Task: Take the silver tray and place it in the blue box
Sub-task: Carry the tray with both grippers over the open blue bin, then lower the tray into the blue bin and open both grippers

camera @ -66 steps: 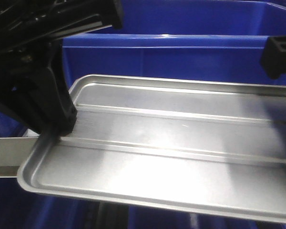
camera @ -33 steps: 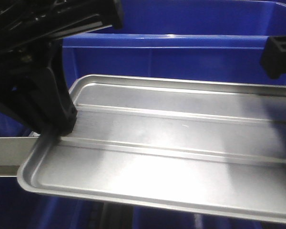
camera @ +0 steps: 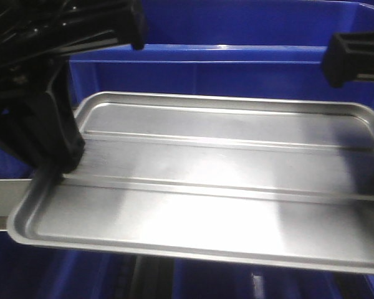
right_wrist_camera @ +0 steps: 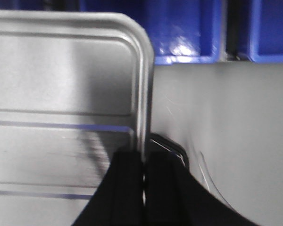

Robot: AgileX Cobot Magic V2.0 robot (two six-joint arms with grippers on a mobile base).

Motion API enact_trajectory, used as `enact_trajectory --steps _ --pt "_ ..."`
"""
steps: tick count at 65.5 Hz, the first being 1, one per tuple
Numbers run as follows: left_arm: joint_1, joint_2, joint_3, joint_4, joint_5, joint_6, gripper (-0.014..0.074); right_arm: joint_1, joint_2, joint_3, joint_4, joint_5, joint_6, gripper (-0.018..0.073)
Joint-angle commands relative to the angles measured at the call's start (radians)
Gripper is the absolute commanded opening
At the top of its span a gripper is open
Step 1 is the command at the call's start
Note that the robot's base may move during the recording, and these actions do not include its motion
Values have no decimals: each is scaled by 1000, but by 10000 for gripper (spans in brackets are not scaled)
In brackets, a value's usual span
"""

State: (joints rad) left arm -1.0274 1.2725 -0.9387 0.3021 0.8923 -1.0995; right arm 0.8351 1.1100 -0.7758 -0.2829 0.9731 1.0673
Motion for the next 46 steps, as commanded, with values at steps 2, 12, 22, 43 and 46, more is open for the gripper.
enact_trajectory --steps 2,12,22,43,46 --pt "6 -31 -22 87 90 0 -104 -8 -16 -15 -94 35 -11 49" --pt "6 -31 -22 87 90 0 -104 -8 -16 -15 -94 32 -11 49" --pt "6 -31 -22 102 80 0 -104 -8 -16 -15 -95 -9 -11 49" --pt "6 -82 -146 146 70 6 -104 -8 -17 -203 -161 5 -13 49" --pt "6 -85 -172 167 70 6 -104 -8 -17 -231 -189 9 -14 49"
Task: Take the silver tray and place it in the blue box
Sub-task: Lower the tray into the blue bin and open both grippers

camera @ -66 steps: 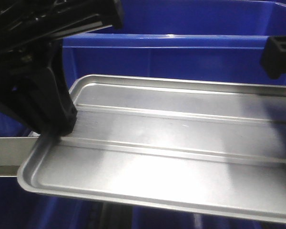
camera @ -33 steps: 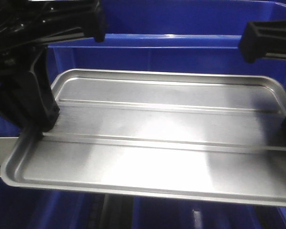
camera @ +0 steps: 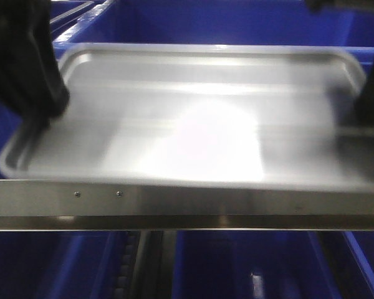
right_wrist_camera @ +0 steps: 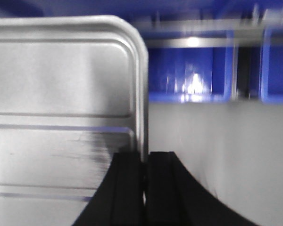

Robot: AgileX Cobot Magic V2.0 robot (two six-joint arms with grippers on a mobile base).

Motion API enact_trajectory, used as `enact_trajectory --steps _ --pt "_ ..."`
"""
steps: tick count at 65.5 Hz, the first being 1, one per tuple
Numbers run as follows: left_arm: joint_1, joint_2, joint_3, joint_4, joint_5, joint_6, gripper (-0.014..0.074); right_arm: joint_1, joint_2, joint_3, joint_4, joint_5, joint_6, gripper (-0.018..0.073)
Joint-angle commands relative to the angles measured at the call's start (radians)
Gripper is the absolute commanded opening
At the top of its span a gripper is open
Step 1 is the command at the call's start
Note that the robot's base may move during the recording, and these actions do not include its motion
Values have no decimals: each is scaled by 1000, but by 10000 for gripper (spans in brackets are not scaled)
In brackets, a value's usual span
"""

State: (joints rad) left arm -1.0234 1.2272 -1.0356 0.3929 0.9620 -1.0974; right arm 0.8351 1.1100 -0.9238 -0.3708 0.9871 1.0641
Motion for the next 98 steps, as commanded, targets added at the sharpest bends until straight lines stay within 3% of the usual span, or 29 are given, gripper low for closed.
enact_trajectory --steps 1,16,24,33,54,65,77,84,93,98 --pt "2 -42 -84 83 -2 6 -104 -8 -17 -100 -111 -5 -11 49" --pt "4 -31 -182 199 -112 24 -104 -9 -7 -229 -224 -20 -51 49" --pt "57 13 -240 194 -192 57 -104 -30 32 -278 -278 -58 -51 49" --pt "153 104 -315 159 -302 130 -104 -105 96 -318 -321 -157 -52 50" --pt "337 318 -418 171 -503 134 -104 -365 259 -323 -377 -566 -52 50" --pt "369 379 -418 171 -585 134 -104 -427 312 -323 -377 -665 -52 50" --pt "369 392 -418 190 -631 134 -99 -427 327 -321 -391 -664 -52 55" --pt "371 392 -420 190 -635 134 -12 -427 327 -321 -392 -655 -52 144" --pt "375 392 -420 193 -632 134 239 -427 325 -321 -395 -620 -52 355" --pt "384 392 -420 193 -632 134 314 -437 325 -321 -417 -580 -52 410"
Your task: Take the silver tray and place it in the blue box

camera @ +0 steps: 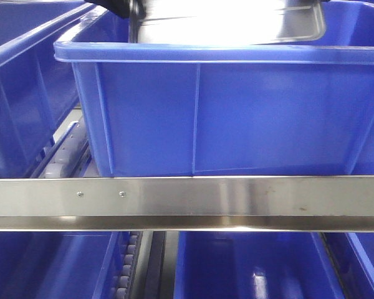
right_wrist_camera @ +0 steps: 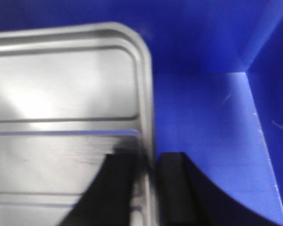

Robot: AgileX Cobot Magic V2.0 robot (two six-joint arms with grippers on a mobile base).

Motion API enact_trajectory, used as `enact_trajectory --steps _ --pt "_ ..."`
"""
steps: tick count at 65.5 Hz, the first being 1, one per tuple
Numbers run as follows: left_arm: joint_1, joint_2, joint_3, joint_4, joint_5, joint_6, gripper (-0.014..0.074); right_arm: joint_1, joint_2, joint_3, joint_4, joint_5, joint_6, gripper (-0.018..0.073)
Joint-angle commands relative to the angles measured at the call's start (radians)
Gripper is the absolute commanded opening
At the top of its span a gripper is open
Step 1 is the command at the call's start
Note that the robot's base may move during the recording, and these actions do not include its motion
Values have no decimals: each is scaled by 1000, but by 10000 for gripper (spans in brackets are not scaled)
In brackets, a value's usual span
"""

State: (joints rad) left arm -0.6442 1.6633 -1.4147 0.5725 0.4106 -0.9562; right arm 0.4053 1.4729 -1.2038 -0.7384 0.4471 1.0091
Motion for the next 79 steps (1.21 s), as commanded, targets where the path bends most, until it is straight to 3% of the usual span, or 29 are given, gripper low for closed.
enact_trajectory --steps 1,16,21,27,33,34,37,41,49,59,69,79 --pt "7 -44 -41 13 -80 -7 318 -10 -38 -41 -51 -32 3 414" --pt "12 -44 -41 8 -82 -7 310 -34 -38 -41 -52 -18 4 414" --pt "12 -44 -41 8 -82 -7 269 -34 -38 -41 -52 -26 4 409" --pt "12 -44 -41 8 -82 -7 94 -31 -41 -41 -52 -45 4 295" --pt "12 -44 -41 10 -90 -7 -120 -10 -58 -41 -50 -69 4 64" --pt "12 -44 -41 14 -95 -7 -109 -6 -60 -41 -50 -75 4 36" --pt "12 -44 -41 35 -109 -7 -78 2 -67 -41 -52 -99 4 61" --pt "12 -53 -43 73 -109 -7 -91 4 -76 -41 -58 -134 4 55" --pt "12 -115 -43 70 -106 -7 -94 4 -122 -39 -69 -232 4 51" --pt "12 -230 39 101 -134 -7 -94 4 -216 35 -130 -438 3 51" --pt "12 -402 269 149 -281 -7 -94 4 -374 226 -236 -565 3 51" --pt "12 -621 550 201 -420 -7 -94 4 -587 447 -328 -589 3 51"
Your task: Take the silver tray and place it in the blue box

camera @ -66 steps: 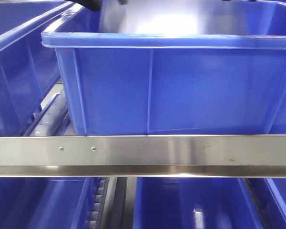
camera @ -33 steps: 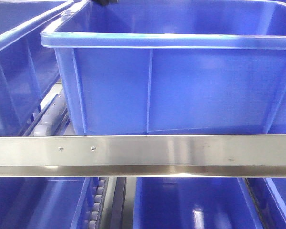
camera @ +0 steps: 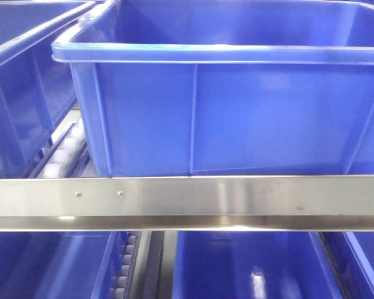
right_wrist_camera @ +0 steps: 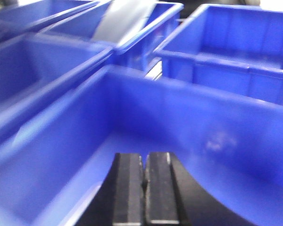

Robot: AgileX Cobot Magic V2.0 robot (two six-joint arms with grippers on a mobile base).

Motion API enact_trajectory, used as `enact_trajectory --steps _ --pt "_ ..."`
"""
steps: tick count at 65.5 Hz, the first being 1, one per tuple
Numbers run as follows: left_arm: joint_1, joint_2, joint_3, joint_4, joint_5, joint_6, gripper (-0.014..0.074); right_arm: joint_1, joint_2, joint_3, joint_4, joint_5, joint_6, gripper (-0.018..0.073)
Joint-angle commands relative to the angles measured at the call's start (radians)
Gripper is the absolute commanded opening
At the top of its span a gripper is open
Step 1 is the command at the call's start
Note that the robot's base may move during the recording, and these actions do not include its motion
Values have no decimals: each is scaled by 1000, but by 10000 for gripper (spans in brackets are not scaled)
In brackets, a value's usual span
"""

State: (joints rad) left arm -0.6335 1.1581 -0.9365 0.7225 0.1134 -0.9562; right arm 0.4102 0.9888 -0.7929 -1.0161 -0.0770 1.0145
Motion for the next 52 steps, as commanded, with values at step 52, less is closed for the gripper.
enact_trajectory --steps 52 --pt "1 -805 564 87 -151 -7 -94 -1 -644 392 -58 -66 -3 48"
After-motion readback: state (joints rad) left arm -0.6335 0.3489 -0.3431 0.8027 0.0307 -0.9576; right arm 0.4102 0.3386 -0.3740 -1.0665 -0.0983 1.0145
